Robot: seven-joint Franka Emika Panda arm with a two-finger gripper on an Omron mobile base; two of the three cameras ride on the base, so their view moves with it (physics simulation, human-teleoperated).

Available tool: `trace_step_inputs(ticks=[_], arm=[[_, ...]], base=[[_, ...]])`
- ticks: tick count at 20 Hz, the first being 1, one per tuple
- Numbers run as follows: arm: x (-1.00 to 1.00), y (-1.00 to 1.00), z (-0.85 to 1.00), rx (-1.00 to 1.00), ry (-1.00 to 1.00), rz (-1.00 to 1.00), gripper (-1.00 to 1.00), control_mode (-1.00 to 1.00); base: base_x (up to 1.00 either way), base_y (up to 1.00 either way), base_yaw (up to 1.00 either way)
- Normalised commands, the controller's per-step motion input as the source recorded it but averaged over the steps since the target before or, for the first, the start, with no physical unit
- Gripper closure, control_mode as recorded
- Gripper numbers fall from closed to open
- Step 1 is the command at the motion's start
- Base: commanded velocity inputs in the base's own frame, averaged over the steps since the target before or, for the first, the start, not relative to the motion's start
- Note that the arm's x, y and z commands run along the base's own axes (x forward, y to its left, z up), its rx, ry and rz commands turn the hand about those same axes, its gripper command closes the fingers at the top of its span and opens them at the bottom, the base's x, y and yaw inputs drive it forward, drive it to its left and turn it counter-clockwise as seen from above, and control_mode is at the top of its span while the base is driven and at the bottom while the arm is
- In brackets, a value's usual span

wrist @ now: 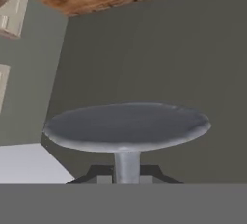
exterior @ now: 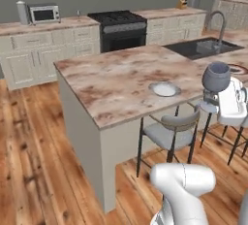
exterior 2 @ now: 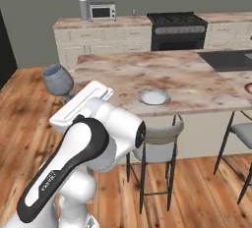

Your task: Retrieve the wine glasses from the counter and place one next to each plate.

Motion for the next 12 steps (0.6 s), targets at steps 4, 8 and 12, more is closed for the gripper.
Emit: trace_step_inputs(ticks=[4,8,12], arm=[[0.0,0.0,0.0,0.0,0.0,0.0,1.0,1.0],[0.0,0.0,0.0,0.0,0.0,0.0,1.0,1.0],[0.0,0.0,0.0,0.0,0.0,0.0,1.0,1.0]], base=[[-0.13,-1.0,0.54],[-0.01,-1.0,0.5],[-0.07,-1.0,0.42]])
